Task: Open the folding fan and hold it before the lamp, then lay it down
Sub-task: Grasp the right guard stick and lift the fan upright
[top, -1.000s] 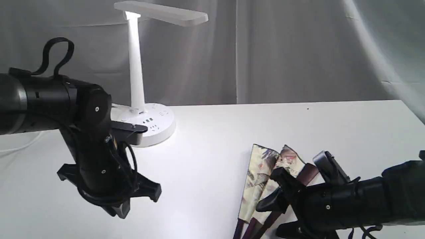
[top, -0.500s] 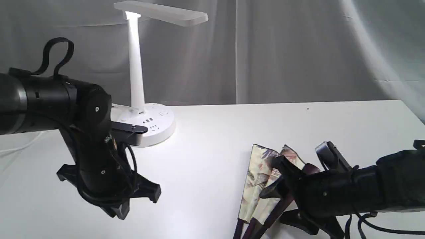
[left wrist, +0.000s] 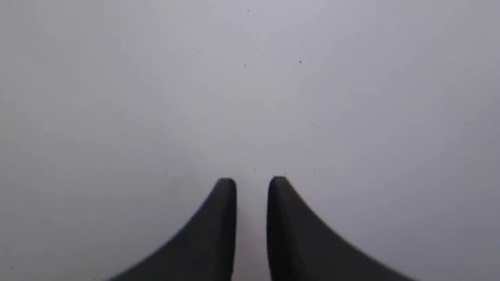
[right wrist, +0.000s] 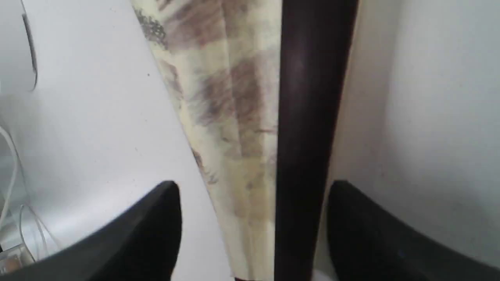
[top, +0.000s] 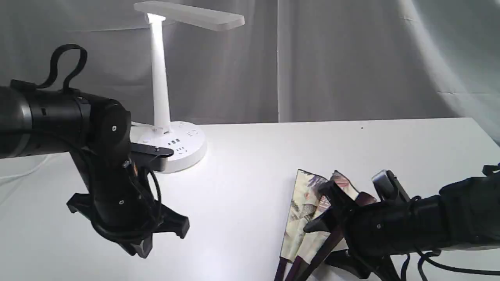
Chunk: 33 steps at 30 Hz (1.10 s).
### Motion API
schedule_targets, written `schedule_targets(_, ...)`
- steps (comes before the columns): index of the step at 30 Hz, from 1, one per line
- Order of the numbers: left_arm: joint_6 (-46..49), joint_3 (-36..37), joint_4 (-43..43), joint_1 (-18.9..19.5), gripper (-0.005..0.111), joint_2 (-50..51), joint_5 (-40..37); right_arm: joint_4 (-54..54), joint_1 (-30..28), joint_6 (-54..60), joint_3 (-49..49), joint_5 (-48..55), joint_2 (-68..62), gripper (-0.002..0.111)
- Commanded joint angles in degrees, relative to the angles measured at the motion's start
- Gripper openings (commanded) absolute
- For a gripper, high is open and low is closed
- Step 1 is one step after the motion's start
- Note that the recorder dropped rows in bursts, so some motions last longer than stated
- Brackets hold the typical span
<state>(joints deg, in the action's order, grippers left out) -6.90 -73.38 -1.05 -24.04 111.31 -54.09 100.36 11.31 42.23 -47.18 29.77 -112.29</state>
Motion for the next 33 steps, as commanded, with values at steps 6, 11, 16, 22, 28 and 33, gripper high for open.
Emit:
schedule_targets(6,-0.53,0.44,-0.20,0.07,0.012,-0.63,1.70,-0.42,1.29,-1.67,-0.05,-0.73,-0.89,0.056)
schedule_targets(11,-0.53,0.44,-0.20,0.07,0.012,-0.63,1.43,-0.42,1.29,-3.54,-0.15,1.76,-3.67,0.056)
schedule_targets(16,-0.40,0.44,-0.20,0.07,0.012,-0.63,1.44,-0.42,1.29,-2.91,-0.25,2.43,-4.27,0.054)
schedule_targets(22,-0.40,0.44,-0.20,0.07,0.012,-0.63,1.55,-0.42,1.29,-0.02,-0.25,2.29,-4.16,0.050)
schedule_targets(28,-0.40,0.44,-0.09,0.07,0.012,-0.63,1.81,-0.42,1.29,2.98,-0.25,2.15,-4.16,0.042)
schedule_targets(33,-0.40,0.44,0.16,0.07,0.012,-0.63,1.81,-0.42,1.29,3.33,-0.25,0.96,-4.16,0.036)
